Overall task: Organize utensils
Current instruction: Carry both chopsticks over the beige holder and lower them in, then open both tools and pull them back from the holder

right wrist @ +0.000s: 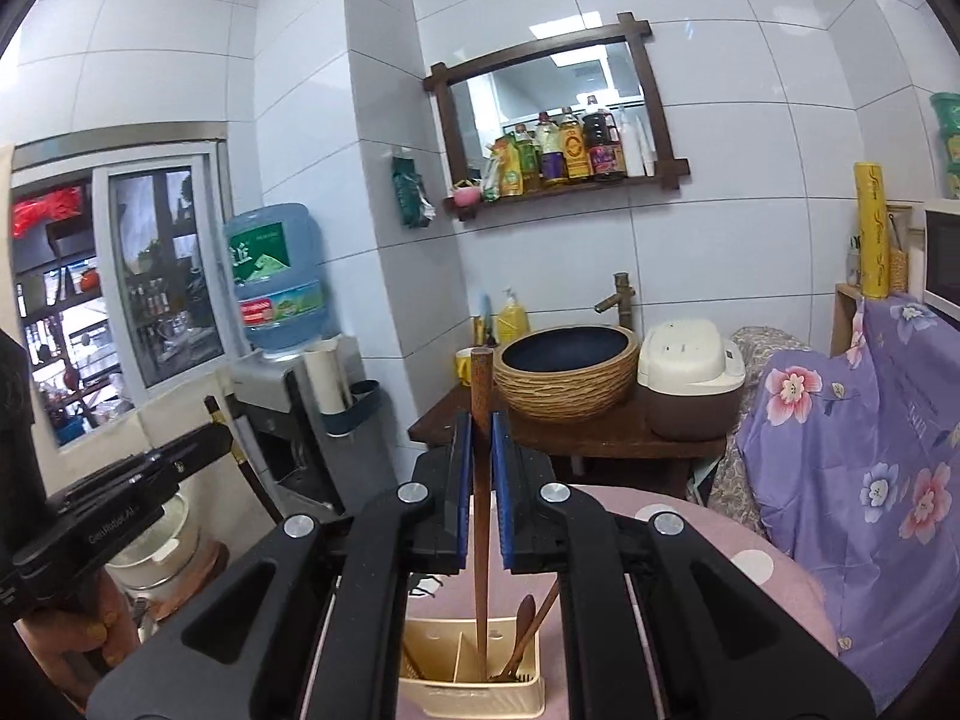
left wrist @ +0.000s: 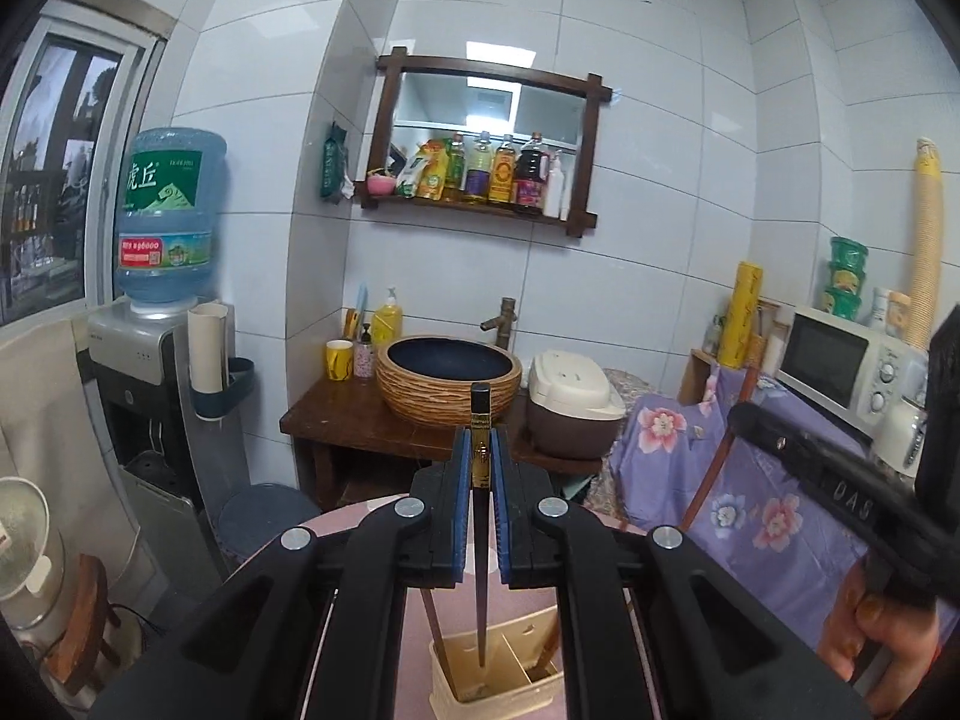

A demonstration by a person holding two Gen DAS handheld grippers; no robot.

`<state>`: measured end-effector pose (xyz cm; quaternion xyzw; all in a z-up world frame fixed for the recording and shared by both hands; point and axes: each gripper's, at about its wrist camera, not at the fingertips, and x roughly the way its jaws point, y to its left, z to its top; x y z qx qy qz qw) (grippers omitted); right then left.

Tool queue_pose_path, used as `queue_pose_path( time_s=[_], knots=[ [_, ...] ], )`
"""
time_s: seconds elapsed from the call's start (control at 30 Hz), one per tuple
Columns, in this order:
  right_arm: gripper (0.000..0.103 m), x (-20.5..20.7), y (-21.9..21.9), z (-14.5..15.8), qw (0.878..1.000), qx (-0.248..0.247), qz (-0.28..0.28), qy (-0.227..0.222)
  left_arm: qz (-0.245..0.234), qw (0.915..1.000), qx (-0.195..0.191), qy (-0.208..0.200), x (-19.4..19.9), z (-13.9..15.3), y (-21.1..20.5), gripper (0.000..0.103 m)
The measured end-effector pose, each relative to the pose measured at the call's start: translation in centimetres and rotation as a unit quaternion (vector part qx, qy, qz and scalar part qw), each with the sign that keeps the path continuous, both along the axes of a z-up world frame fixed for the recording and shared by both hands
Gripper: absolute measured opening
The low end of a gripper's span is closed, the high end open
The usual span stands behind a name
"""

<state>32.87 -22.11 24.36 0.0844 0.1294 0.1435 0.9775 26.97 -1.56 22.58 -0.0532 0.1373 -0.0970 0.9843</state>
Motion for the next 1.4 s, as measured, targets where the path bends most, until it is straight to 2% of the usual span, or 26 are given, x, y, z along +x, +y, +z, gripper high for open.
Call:
queue_pose_path(
  time_s=[0.27,0.47,0.57,0.6,0.63,0.67,0.7,0.8,0.87,0.93,1.07,1.27,1.4],
  knots=[
    [0.008,2.5,2.3,-8.9,0.999,-0.027,-0.016,0.044,0.000,0.9985,-0.001,0.055,2.0,-8.7,-0.3,0.008],
    [0.008,3.3,2.4,-12.7,0.996,-0.028,-0.012,0.080,-0.008,0.9951,-0.007,0.098,3.1,-12.5,-0.1,0.008],
    [0.008,3.1,1.9,-13.8,0.996,-0.024,-0.016,0.085,-0.014,0.9941,-0.017,0.106,3.1,-13.5,0.0,0.008],
    [0.014,2.9,1.8,-14.1,0.996,-0.023,-0.016,0.086,-0.022,0.9934,-0.022,0.111,2.9,-13.7,0.1,0.014],
    [0.022,2.6,1.6,-14.3,0.996,-0.022,-0.015,0.087,-0.026,0.9929,-0.024,0.114,2.6,-13.9,0.2,0.032],
    [0.044,2.1,1.4,-14.5,0.996,-0.018,-0.016,0.084,-0.029,0.9927,-0.027,0.114,2.1,-14.1,0.3,0.045],
    [0.059,1.4,1.2,-14.7,0.997,-0.014,-0.020,0.079,-0.029,0.9931,-0.032,0.109,1.3,-14.2,0.5,0.064],
    [0.059,-0.8,1.0,-15.7,0.997,-0.025,-0.026,0.072,-0.027,0.9935,-0.024,0.107,-0.7,-15.0,0.5,0.071],
    [0.060,-2.1,0.9,-16.8,0.996,-0.034,-0.024,0.084,-0.019,0.9932,-0.018,0.113,-2.2,-16.1,0.7,0.080],
    [0.065,-3.3,0.7,-18.3,0.993,-0.042,-0.020,0.105,-0.019,0.9919,-0.022,0.124,-3.2,-17.5,1.0,0.091],
    [0.067,-5.7,0.2,-21.5,0.989,-0.056,-0.028,0.137,0.007,0.9870,-0.038,0.156,-4.7,-20.6,1.9,0.096],
    [0.068,-8.1,-0.2,-26.0,0.979,-0.078,-0.034,0.186,0.043,0.9798,0.005,0.195,-6.3,-24.1,1.9,0.097],
    [0.077,-9.4,-0.5,-28.2,0.974,-0.087,-0.051,0.205,0.055,0.9753,0.007,0.214,-7.1,-25.4,2.4,0.097]
  ],
)
